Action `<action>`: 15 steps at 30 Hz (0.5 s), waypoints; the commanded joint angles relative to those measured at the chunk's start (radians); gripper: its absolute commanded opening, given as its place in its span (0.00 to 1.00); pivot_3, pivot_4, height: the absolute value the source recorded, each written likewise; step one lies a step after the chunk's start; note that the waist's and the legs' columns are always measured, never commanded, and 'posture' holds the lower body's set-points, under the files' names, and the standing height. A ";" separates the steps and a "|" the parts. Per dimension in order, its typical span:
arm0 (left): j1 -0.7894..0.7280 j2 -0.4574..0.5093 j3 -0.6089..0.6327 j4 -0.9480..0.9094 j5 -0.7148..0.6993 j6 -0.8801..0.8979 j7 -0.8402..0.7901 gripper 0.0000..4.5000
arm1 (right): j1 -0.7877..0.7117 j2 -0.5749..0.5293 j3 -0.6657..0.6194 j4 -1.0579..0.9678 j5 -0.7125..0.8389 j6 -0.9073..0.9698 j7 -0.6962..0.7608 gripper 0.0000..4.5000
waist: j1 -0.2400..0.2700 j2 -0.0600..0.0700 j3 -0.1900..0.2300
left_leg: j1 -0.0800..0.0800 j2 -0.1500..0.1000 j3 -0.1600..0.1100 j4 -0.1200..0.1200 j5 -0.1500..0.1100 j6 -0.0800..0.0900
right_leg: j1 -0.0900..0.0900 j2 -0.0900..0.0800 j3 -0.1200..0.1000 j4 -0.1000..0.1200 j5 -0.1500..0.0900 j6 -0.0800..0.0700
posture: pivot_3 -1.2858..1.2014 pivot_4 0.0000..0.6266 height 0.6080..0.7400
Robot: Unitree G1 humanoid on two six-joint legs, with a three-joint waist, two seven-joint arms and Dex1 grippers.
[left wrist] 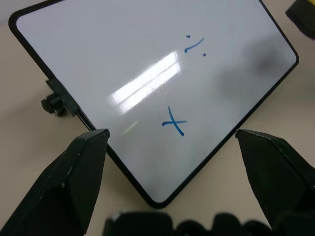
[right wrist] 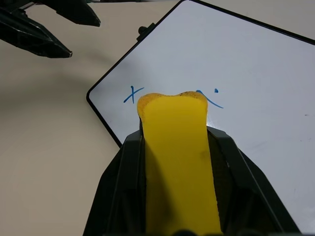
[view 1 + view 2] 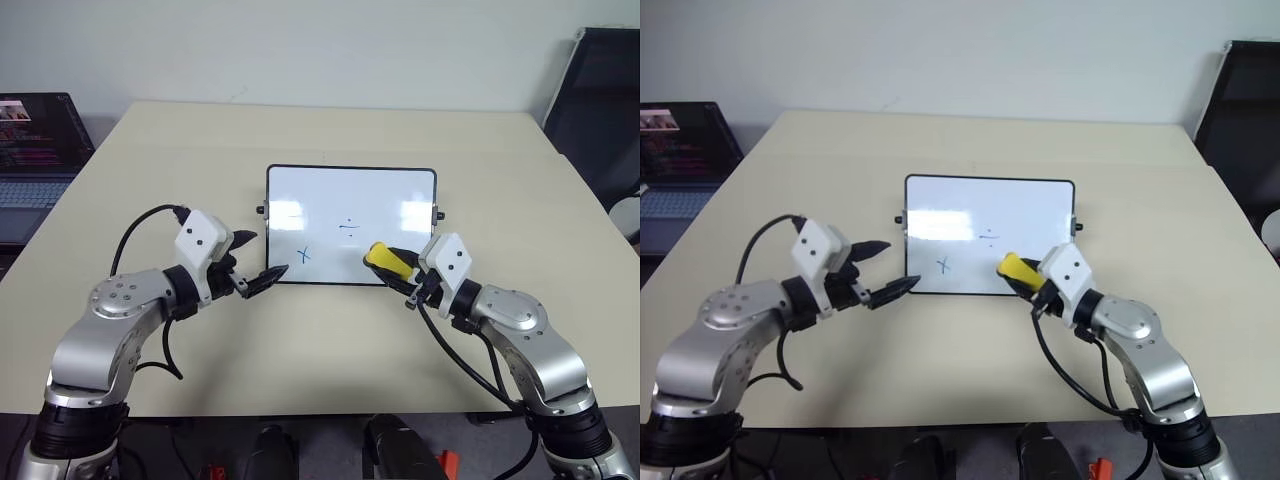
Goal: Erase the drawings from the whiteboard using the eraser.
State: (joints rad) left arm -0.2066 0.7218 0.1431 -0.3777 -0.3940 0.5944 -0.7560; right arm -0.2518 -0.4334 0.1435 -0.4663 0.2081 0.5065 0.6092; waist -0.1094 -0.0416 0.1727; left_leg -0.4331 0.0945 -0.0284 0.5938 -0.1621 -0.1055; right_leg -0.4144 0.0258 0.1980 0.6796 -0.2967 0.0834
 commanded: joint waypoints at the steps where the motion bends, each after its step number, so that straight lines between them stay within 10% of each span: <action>1: 0.002 0.009 0.010 0.027 0.018 -0.076 -0.017 1.00 | -0.031 -0.001 0.006 -0.013 -0.020 -0.028 -0.014 0.29 | 0.000 0.000 0.000 | 0.000 0.000 0.000 0.000 0.000 0.000 | 0.000 0.000 0.000 0.000 0.000 0.000 | 0.52 0.24 1.00; 15: 0.001 -0.002 -0.012 0.168 0.060 -0.246 -0.073 1.00 | -0.365 0.140 0.163 0.357 -0.281 -0.053 -0.178 0.29 | -0.004 0.000 0.000 | 0.000 0.000 0.001 0.000 0.000 0.000 | -0.001 0.000 0.000 0.001 0.002 0.003 | 0.52 0.24 1.00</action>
State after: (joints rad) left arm -0.1921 0.7184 0.1306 -0.2003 -0.3351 0.3759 -0.8203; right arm -0.5853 -0.2968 0.3081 -0.1295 -0.0439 0.4936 0.4557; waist -0.1131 -0.0415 0.1728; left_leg -0.4331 0.0948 -0.0278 0.5936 -0.1621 -0.1055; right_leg -0.4152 0.0258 0.1978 0.6800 -0.2946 0.0861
